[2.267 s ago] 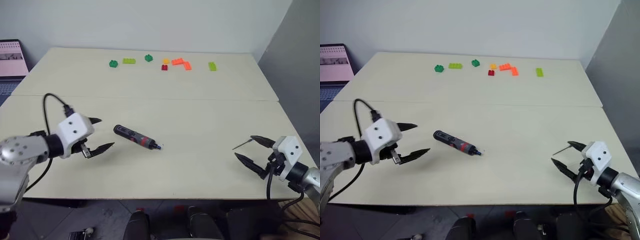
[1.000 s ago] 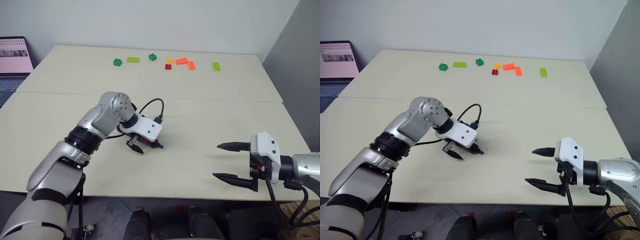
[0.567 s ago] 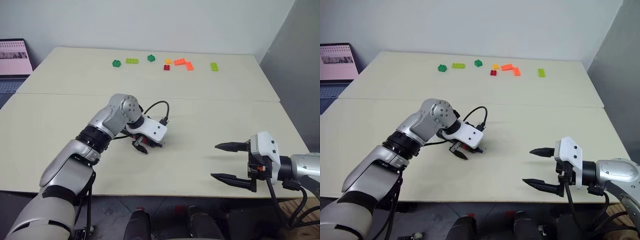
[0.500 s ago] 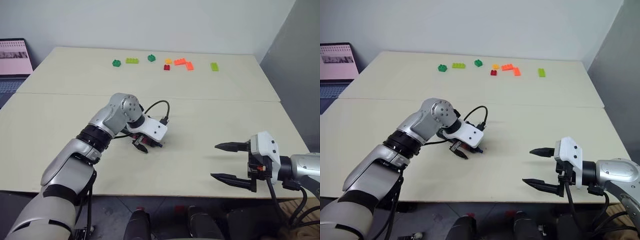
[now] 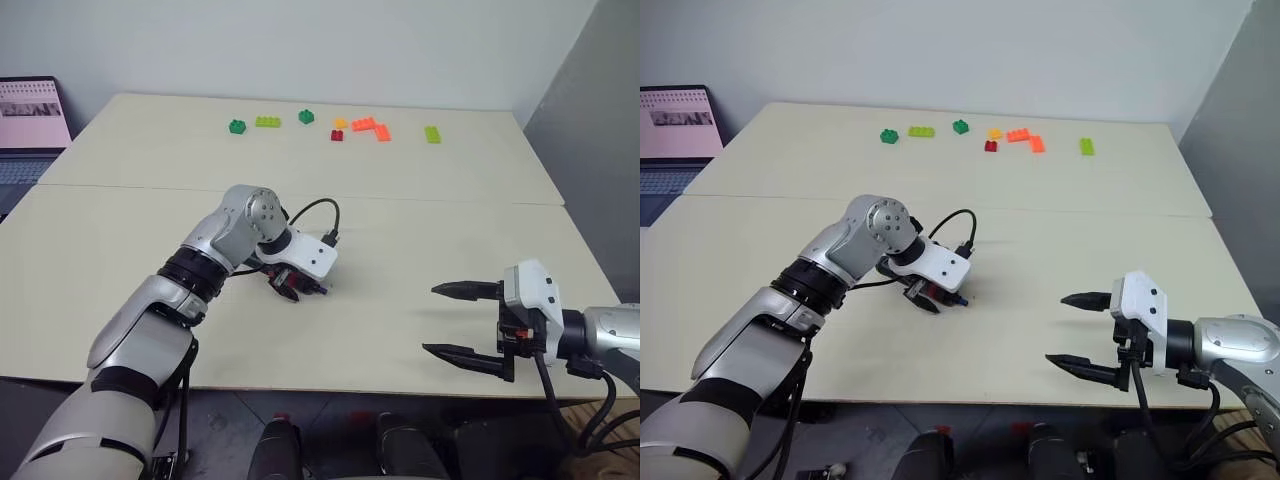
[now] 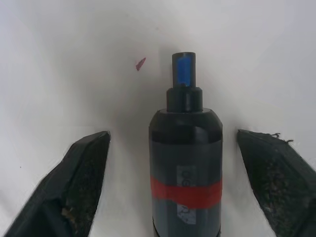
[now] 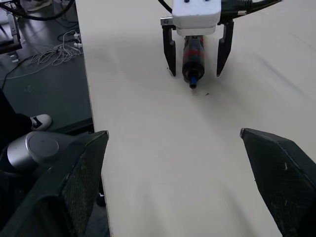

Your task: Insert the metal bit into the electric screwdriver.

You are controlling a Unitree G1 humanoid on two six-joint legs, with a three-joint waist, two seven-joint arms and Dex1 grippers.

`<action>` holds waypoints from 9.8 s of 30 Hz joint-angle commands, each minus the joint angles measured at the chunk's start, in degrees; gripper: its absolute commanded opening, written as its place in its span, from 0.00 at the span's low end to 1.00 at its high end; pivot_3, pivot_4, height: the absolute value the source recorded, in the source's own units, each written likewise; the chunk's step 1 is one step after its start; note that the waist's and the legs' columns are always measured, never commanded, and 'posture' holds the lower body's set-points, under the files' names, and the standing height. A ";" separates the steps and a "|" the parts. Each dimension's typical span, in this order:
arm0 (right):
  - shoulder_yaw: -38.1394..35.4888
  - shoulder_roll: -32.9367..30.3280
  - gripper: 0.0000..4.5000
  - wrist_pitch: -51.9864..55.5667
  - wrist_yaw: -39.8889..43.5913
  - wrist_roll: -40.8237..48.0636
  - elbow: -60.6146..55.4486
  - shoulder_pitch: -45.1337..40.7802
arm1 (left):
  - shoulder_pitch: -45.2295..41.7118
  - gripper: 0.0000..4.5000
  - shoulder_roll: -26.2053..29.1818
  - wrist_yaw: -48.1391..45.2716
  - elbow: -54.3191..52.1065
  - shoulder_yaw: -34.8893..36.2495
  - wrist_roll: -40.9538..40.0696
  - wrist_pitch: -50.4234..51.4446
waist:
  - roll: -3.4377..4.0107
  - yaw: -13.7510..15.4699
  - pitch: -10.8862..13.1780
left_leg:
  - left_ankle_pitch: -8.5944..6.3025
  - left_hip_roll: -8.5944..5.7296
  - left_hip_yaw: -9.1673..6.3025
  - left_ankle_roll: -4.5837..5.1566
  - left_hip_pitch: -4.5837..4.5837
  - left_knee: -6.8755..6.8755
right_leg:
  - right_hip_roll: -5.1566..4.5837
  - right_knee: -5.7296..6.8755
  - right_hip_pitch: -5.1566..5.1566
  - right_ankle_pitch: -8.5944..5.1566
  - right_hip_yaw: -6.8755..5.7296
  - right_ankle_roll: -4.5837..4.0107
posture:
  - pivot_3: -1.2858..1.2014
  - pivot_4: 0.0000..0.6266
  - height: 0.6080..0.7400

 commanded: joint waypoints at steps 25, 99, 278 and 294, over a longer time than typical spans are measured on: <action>0.44 -0.05 1.00 -0.11 0.09 0.02 0.03 -2.90 | 2.66 0.36 2.59 -1.57 -4.87 1.16 -1.68 0.63 | 0.01 -0.35 0.00 | 0.00 0.03 0.00 0.00 0.02 -0.02 | 0.02 0.00 -0.02 0.00 0.01 -0.01 | 0.52 0.24 1.00; -0.60 0.59 1.00 1.44 -4.06 2.68 10.22 -21.66 | 33.25 0.36 -22.68 62.48 -38.87 34.47 -32.08 20.24 | 0.06 0.71 0.00 | 0.01 -0.01 -0.06 0.00 0.08 -0.03 | 0.01 -0.04 0.04 0.13 -0.05 -0.10 | 0.52 0.24 1.00; 16.63 48.86 0.00 -4.64 -23.09 -20.26 39.28 -51.58 | 38.31 0.36 -27.03 81.51 -37.49 30.84 -22.15 14.95 | 0.71 -2.51 0.46 | 0.01 -0.04 0.07 -0.02 0.33 -1.02 | 0.01 -0.81 -0.02 0.20 0.20 0.03 | 0.52 0.24 1.00; 15.31 49.00 0.00 -3.64 -24.71 -19.19 36.78 -52.99 | 38.20 0.36 -27.10 81.47 -37.40 30.53 -22.04 14.76 | 0.71 -2.51 0.46 | 0.01 -0.02 0.07 -0.02 0.18 -1.01 | 0.00 -0.93 -0.07 0.25 0.16 -0.07 | 0.52 0.24 1.00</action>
